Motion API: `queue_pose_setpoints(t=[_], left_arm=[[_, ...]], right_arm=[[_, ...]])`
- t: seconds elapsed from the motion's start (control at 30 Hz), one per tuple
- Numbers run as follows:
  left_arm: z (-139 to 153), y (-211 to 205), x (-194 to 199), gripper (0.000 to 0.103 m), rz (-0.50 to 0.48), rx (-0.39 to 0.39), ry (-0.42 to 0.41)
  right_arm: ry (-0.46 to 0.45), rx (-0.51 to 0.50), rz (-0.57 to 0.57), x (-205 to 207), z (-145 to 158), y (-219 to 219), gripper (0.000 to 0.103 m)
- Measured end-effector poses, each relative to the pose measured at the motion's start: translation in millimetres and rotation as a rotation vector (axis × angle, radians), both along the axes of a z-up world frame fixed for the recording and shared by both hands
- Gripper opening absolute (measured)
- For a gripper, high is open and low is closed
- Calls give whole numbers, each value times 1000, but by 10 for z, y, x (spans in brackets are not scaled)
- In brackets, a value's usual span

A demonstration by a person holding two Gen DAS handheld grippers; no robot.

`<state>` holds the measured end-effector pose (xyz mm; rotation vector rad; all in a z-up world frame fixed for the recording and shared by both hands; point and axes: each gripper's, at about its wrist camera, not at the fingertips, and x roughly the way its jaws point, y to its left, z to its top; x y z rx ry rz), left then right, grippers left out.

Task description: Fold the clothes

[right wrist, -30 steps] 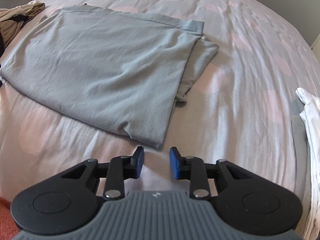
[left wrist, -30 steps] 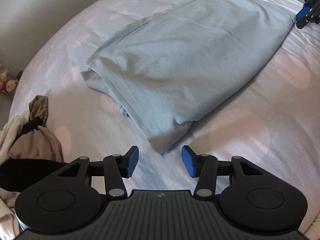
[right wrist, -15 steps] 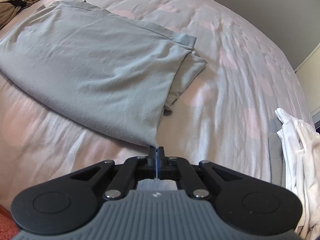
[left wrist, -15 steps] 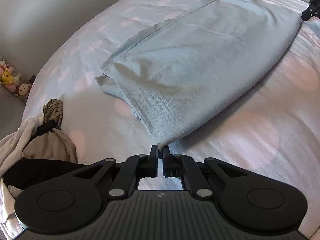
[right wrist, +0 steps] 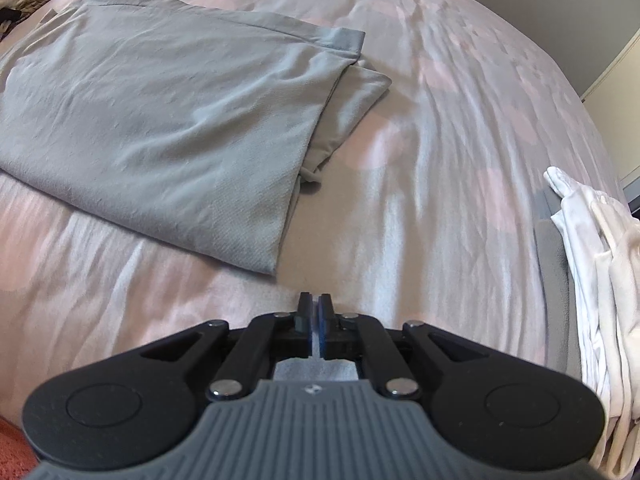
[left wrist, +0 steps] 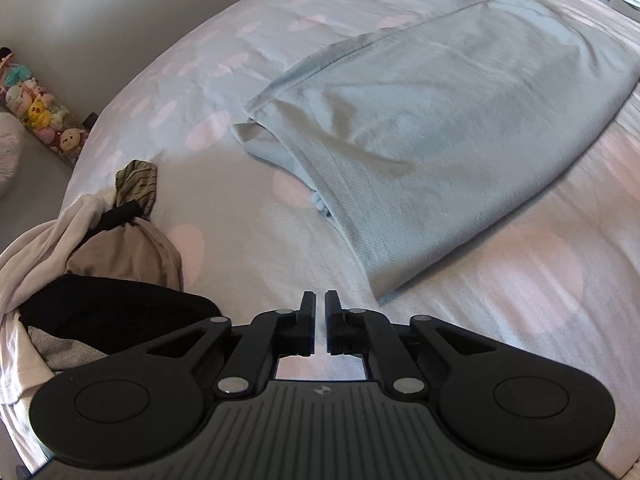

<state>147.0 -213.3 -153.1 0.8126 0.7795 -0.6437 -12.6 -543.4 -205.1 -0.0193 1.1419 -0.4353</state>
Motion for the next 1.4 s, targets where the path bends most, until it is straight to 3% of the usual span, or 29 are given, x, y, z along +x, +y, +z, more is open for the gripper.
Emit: queue_pose_setpoints(t=[0.37,0.43,0.5,0.73,0.83,0.9,1.13,1.27,1.4], left_arm=[[193,274,303,30,205,-159,-5],[198,306,349,30,221,-190,16],[203,341,391,30,236,-222,37],[271,457,688,44,365,-352,165],[349,468,886,46,434,-425,206],[376,418,1016,48,464,-456,219],[134,141,1263,48,432,-485,248],[-96,91,1335,44,410,-418,270],[-135,103,1392,44,403,-401,279]], right_arm=[[2,63,-49,42,-6,-117,12],[-12,99,-76,35,10,-177,18],[-53,150,-128,0,58,-275,38],[-227,298,-331,-30,244,-588,50],[-300,374,-422,65,254,-698,64],[-340,423,-476,154,237,-760,68],[-376,507,-539,532,131,-870,68],[-361,494,-519,735,113,-940,69],[-341,478,-525,858,58,-1101,73]])
